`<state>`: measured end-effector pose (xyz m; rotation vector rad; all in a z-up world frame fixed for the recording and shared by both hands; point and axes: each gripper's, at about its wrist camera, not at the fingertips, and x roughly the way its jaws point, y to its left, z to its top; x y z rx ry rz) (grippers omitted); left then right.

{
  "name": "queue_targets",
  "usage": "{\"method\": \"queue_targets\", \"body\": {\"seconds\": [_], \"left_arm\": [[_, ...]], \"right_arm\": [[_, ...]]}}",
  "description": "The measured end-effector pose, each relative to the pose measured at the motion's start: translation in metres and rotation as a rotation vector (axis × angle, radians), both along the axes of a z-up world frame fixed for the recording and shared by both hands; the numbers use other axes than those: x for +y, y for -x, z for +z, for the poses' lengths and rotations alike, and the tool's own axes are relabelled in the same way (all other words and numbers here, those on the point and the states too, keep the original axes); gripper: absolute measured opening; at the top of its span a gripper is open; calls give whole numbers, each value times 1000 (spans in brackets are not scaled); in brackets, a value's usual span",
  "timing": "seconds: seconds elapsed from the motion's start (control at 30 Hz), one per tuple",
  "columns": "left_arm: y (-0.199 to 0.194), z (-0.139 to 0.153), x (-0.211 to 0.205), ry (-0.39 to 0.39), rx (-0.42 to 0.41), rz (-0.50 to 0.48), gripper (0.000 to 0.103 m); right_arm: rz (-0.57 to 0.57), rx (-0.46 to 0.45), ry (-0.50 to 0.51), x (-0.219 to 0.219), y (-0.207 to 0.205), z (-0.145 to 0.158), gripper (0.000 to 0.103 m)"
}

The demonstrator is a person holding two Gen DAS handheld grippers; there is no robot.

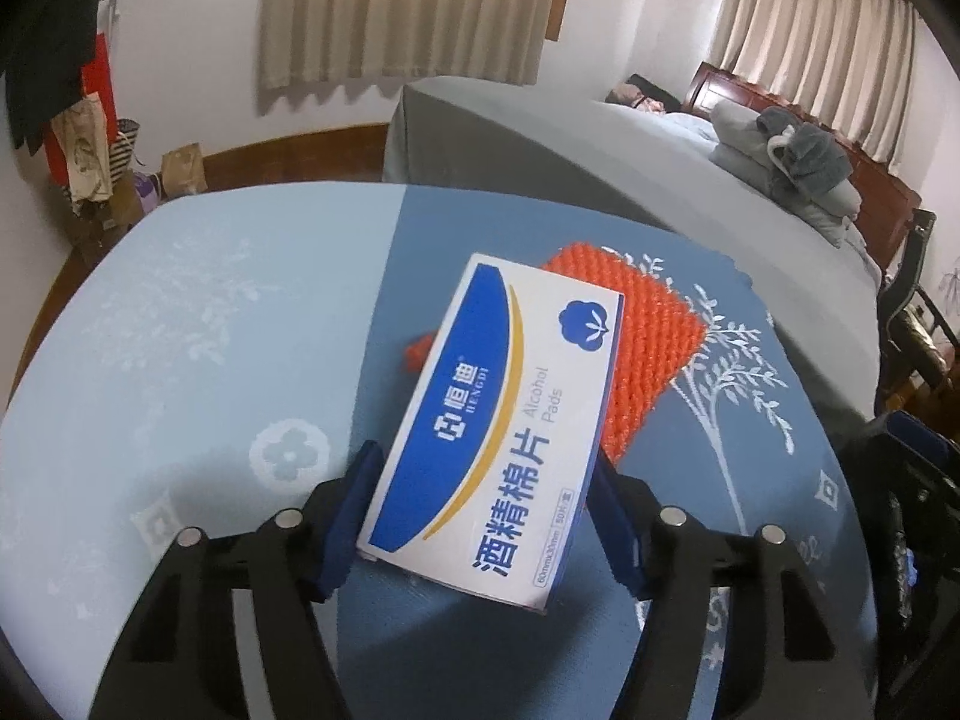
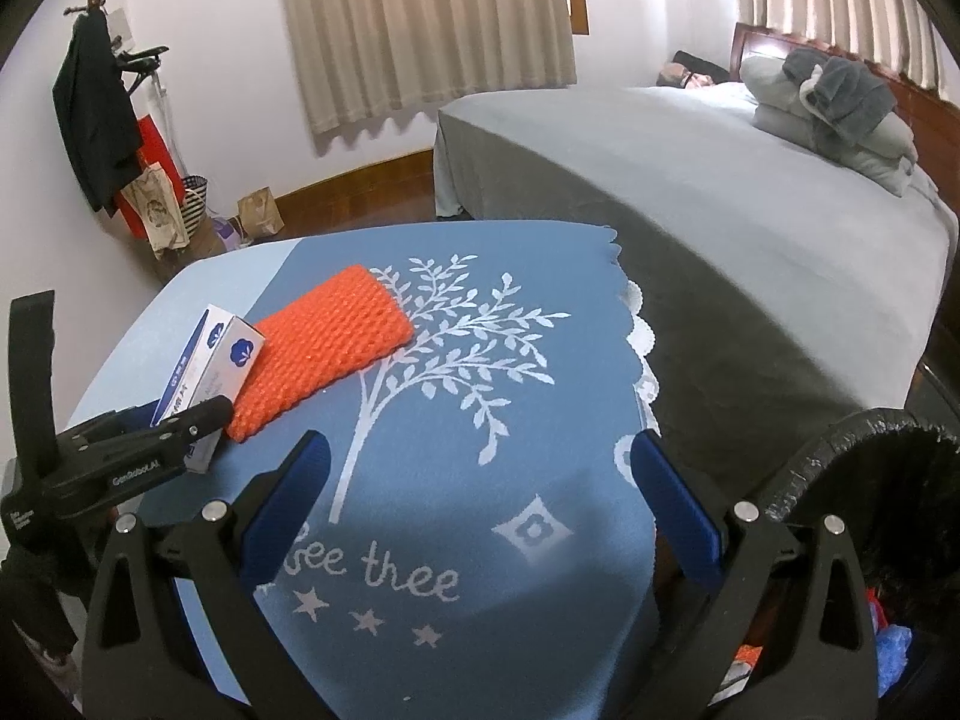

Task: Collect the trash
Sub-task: 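Grasp the white alcohol pads box with the left tool while the right tool grasps the orange sleeve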

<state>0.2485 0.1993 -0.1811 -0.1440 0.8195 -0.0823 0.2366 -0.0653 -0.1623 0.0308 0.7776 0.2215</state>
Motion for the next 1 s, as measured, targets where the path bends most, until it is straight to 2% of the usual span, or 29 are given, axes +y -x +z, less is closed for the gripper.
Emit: {"method": "queue_targets", "body": {"seconds": [0.2,0.33,0.5,0.7,0.87,1.0], "left_arm": [[15,14,13,-4,-56,50,62],[19,16,29,-53,-68,96,61],[20,10,47,-75,-46,136,60],[23,4,55,-79,-18,140,60],[25,1,63,-65,-15,159,60],[24,1,63,-68,-15,162,59]], "right_arm": [[9,-3,-9,9,-4,1,97],[30,-9,-13,25,-11,0,97],[60,8,-35,56,-28,-8,97],[82,61,-30,90,-50,-23,97],[92,98,-4,108,-61,-33,85],[95,128,-4,119,-68,-39,81]]}}
